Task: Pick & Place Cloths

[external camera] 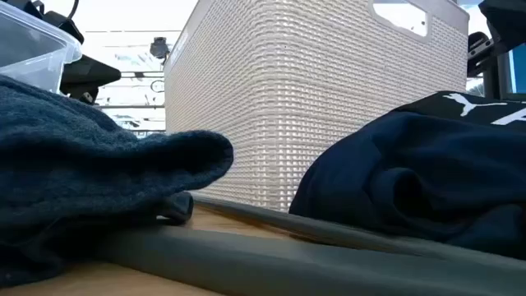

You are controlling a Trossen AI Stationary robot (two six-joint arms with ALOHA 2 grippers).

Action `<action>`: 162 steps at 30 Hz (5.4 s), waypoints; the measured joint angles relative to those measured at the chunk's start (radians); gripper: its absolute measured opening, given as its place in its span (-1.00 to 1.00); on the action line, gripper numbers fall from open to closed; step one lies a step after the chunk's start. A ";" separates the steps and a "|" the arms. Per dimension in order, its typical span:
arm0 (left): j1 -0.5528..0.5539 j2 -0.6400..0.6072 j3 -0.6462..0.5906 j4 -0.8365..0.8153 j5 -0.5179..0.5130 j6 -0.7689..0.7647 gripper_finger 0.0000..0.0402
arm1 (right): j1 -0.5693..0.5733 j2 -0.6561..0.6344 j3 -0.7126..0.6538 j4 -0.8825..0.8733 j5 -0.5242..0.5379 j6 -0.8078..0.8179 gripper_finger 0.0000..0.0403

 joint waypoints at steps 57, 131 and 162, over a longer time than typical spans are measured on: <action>0.000 0.000 0.000 0.000 0.000 0.000 -0.90 | 0.000 0.000 0.000 0.027 0.005 -0.037 -0.98; -0.174 0.722 0.691 0.146 -0.018 -0.213 -0.90 | 0.000 0.000 0.000 0.487 0.004 -0.049 -0.98; -0.532 1.448 1.346 -0.449 0.210 -1.100 -0.90 | 0.000 0.000 0.000 0.487 0.008 -0.057 -0.98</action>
